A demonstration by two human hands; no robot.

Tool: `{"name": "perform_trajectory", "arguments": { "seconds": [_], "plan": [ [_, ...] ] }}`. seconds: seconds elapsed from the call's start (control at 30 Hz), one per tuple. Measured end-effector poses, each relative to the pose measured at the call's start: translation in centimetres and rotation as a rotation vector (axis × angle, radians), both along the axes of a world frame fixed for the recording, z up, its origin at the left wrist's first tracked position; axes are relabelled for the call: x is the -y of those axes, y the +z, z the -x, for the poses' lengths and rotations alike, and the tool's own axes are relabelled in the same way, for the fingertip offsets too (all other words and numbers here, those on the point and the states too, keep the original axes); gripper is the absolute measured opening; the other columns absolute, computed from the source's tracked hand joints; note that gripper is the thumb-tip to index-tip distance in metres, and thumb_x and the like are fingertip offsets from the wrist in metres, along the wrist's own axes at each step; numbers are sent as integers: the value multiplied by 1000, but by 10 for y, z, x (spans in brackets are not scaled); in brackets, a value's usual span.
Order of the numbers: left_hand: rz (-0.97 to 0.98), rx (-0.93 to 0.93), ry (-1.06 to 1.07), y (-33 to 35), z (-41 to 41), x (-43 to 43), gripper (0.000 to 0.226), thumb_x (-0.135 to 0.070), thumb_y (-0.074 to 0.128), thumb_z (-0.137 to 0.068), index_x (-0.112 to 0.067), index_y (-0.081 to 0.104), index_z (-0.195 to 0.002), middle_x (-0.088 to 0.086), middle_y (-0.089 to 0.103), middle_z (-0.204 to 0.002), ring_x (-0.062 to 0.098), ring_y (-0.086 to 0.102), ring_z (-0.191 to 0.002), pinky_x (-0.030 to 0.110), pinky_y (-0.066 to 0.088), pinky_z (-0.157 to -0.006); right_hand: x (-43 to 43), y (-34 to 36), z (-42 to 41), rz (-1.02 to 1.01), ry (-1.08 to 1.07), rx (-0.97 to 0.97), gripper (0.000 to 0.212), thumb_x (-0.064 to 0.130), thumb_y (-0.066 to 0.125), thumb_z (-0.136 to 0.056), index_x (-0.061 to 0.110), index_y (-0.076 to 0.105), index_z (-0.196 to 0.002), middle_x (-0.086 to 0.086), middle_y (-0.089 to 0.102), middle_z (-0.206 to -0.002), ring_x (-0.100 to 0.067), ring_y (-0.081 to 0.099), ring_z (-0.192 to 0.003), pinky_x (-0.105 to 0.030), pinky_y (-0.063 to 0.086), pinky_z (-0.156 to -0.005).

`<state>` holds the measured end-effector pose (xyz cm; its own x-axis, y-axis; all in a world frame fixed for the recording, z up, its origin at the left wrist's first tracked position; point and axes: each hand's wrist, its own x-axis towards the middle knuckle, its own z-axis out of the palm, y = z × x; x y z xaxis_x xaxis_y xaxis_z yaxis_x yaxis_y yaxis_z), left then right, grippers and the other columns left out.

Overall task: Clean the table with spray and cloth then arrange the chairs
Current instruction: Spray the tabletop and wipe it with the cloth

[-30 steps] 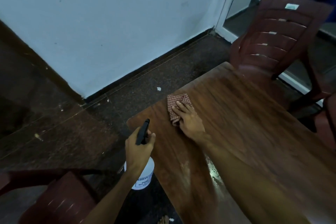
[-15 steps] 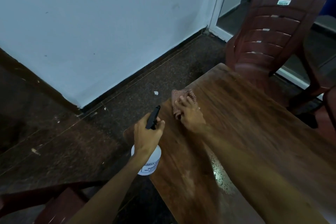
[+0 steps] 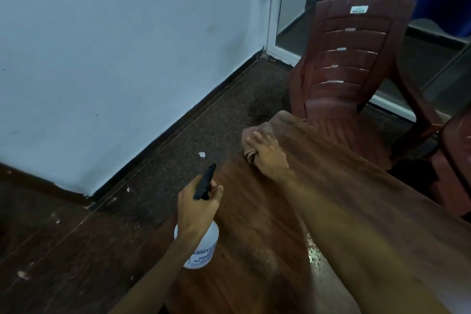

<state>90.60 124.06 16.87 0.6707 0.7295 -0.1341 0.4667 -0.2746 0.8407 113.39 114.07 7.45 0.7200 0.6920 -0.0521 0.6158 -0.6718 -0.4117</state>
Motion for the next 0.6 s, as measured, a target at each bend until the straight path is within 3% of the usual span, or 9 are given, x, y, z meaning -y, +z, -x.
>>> {"name": "perform_trajectory", "arguments": {
  "seconds": [0.07,0.2,0.33,0.5,0.6],
  "plan": [
    [-13,25,-1,2,-18,-2,12,-11,78,-87,-14,68,-81,1,69,-71,4,66,-72,6,47,-61,-2,1,-24,42,-119,5,59,14,47,-91,23,41,-150,-5,25,-162,-31,16,-150,-55,16,-121],
    [-23,31,-59,-1,-50,2,11,-11,78,-87,-13,68,-82,0,69,-70,6,66,-71,8,47,-58,5,-9,-33,51,1,56,65,13,48,-90,24,36,-152,-3,23,-163,-30,15,-151,-53,13,-122],
    [20,51,-116,-5,-73,9,9,-9,77,-87,-11,69,-84,-2,69,-73,6,66,-74,10,49,-60,7,-4,-77,38,-243,-16,62,15,48,-91,22,38,-151,-6,24,-163,-33,16,-150,-54,15,-121],
    [16,68,-210,-8,-91,6,13,-10,78,-86,-16,68,-81,-6,68,-70,8,65,-60,30,57,-59,14,-7,-84,74,-214,24,63,21,47,-94,25,31,-155,-4,18,-165,-31,12,-151,-53,16,-121],
    [1,86,-252,-8,-104,3,13,-9,78,-86,-15,68,-81,-7,68,-72,6,66,-68,24,54,-62,34,-6,-83,73,-386,-12,62,24,48,-95,25,30,-155,-3,17,-165,-30,10,-152,-52,15,-122]
  ]
}}
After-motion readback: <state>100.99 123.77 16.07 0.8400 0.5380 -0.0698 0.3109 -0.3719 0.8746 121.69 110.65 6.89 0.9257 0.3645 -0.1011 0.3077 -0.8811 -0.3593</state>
